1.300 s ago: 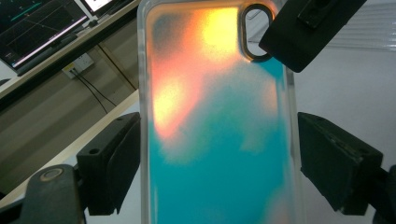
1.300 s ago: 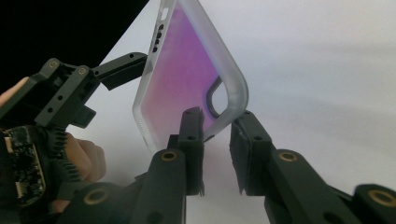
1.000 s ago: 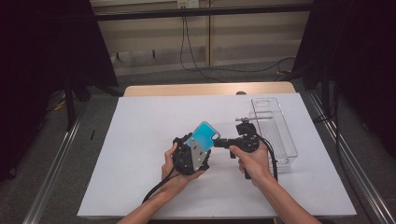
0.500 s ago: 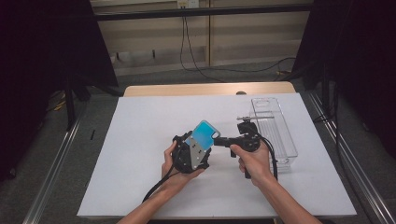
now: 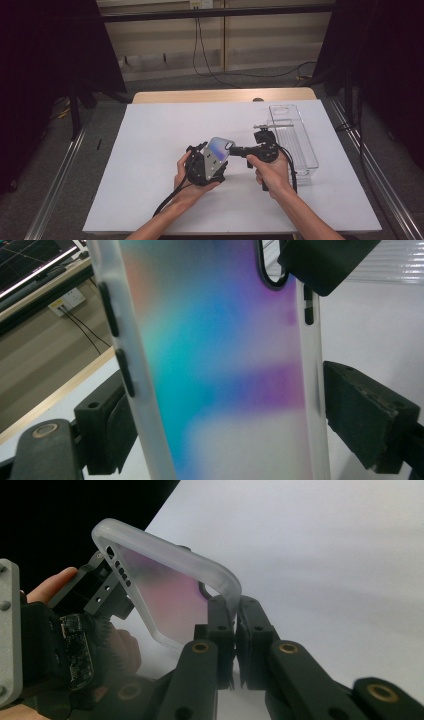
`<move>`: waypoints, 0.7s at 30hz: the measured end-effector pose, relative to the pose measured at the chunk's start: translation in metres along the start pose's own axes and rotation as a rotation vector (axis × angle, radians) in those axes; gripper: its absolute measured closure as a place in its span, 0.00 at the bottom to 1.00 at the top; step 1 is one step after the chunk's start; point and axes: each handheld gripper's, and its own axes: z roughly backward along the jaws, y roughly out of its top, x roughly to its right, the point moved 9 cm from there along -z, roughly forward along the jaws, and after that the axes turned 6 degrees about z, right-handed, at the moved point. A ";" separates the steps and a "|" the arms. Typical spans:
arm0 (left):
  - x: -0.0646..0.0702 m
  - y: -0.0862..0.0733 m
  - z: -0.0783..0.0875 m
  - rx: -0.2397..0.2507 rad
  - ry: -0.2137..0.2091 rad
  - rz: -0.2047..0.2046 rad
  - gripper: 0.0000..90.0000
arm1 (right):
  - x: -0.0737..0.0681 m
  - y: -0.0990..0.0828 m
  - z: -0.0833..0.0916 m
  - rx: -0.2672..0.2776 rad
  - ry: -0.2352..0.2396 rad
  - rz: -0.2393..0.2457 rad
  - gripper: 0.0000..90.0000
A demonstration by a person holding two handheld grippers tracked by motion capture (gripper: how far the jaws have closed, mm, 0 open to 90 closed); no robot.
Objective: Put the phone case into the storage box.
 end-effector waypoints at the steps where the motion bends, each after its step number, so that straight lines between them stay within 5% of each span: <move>1: 0.000 0.000 0.000 0.001 -0.002 0.002 0.15 | 0.000 0.000 0.000 0.001 0.002 0.000 0.95; 6: -0.001 0.001 0.001 0.004 -0.033 0.047 0.12 | 0.001 0.002 0.002 0.011 -0.002 0.003 0.95; 11: -0.002 0.002 0.003 0.008 -0.096 0.141 0.08 | 0.004 0.005 0.006 0.022 -0.009 -0.007 0.95; 16: -0.003 0.003 0.004 0.003 -0.118 0.164 0.06 | 0.009 0.007 0.009 0.038 -0.020 -0.007 0.95; 21: -0.003 0.004 0.005 -0.003 -0.164 0.233 0.06 | 0.013 0.011 0.014 0.054 -0.034 -0.007 0.95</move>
